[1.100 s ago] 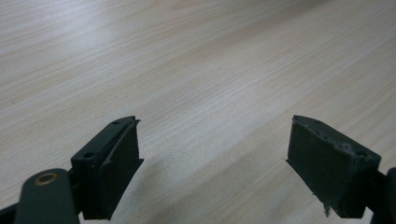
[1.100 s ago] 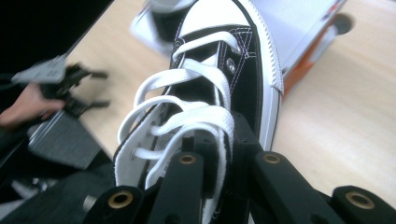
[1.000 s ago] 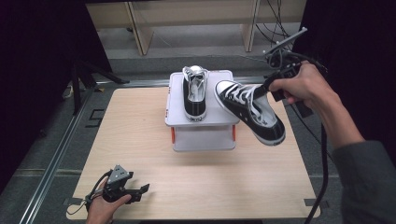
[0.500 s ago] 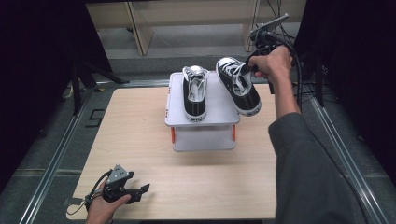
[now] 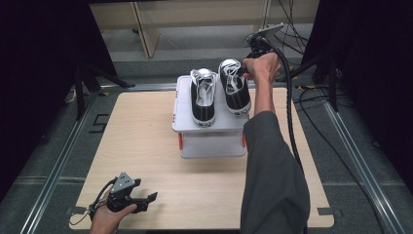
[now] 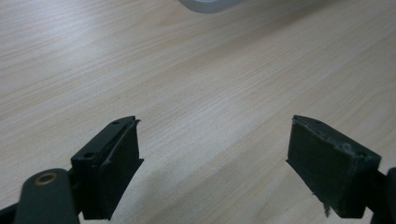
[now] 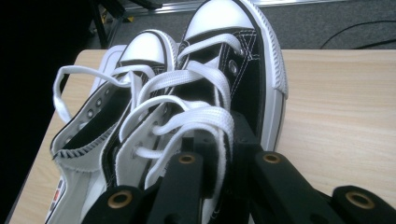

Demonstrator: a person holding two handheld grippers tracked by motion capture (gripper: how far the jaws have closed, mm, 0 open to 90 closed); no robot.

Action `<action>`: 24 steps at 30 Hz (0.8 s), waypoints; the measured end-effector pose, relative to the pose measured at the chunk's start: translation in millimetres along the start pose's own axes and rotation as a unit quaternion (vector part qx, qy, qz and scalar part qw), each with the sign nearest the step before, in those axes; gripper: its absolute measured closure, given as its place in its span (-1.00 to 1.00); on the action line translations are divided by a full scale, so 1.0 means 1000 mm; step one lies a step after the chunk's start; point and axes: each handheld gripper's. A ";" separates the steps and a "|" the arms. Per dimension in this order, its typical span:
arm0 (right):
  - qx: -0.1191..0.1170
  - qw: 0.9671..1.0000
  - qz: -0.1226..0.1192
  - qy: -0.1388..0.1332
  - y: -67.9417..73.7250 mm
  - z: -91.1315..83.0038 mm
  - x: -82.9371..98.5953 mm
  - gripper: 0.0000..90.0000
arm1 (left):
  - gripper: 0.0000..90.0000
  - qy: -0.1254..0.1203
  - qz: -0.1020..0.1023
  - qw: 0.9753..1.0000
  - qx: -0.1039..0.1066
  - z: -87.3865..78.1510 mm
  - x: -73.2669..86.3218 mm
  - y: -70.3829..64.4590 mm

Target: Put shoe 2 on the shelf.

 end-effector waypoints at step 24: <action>0.006 1.000 -0.001 0.021 0.011 0.023 0.022 0.76 | -0.64 0.002 0.003 1.000 -0.004 0.000 0.000 0.000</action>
Point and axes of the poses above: each handheld gripper's, and its own axes: z roughly forward along the jaws, x roughly out of its underside, y roughly to its left, and after that the axes turned 9 degrees about x, right-handed
